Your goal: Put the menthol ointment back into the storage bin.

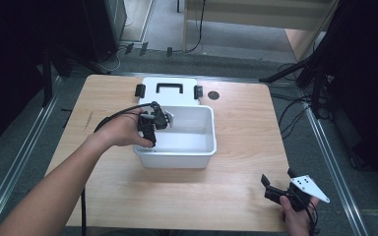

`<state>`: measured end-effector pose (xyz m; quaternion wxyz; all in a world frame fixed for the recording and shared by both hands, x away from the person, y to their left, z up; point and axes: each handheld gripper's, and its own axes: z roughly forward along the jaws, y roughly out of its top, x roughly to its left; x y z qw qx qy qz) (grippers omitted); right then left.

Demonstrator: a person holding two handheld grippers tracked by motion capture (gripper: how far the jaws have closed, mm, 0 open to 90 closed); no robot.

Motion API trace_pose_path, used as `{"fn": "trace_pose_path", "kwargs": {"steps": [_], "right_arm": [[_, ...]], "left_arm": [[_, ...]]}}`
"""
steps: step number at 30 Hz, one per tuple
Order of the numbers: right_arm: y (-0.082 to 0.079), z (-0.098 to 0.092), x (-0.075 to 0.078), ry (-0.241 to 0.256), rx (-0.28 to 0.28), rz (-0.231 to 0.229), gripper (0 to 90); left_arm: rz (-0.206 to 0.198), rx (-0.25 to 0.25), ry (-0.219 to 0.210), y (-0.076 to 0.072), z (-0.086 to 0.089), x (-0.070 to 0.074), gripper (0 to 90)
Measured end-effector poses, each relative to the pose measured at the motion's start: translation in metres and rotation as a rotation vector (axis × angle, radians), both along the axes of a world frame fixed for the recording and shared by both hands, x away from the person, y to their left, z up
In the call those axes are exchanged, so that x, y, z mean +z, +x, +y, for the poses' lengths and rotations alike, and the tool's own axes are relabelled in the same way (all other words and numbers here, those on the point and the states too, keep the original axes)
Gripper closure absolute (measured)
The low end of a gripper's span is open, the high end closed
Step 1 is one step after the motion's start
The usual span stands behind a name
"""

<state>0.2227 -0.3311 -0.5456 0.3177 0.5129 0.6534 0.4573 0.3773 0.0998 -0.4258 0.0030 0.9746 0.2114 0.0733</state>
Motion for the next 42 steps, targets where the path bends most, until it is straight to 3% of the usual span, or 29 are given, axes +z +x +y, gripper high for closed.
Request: {"fn": "trace_pose_path", "kwargs": {"steps": [8,16,25,33,40,42], "right_arm": [[0.0,0.0,0.0,-0.001,0.0,0.002,0.6],[0.0,0.001,0.0,-0.001,-0.002,0.005,0.6],[0.001,0.001,0.0,-0.014,0.002,0.005,0.5],[0.001,0.001,0.0,-0.017,0.0,0.007,0.6],[0.001,0.001,0.0,-0.017,-0.001,0.009,0.6],[0.001,0.002,0.0,-0.017,-0.001,0.01,0.6]], "left_arm": [[-0.021,0.025,-0.07,-0.004,0.01,0.023,50.8],[-0.055,0.076,-0.134,-0.011,0.034,0.046,50.7],[-0.084,0.111,-0.16,-0.022,0.068,0.067,51.2],[-0.098,0.147,-0.17,-0.029,0.09,0.068,51.4],[-0.107,0.163,-0.187,-0.039,0.103,0.058,48.6],[-0.128,0.185,-0.203,-0.045,0.11,0.052,46.4]]}}
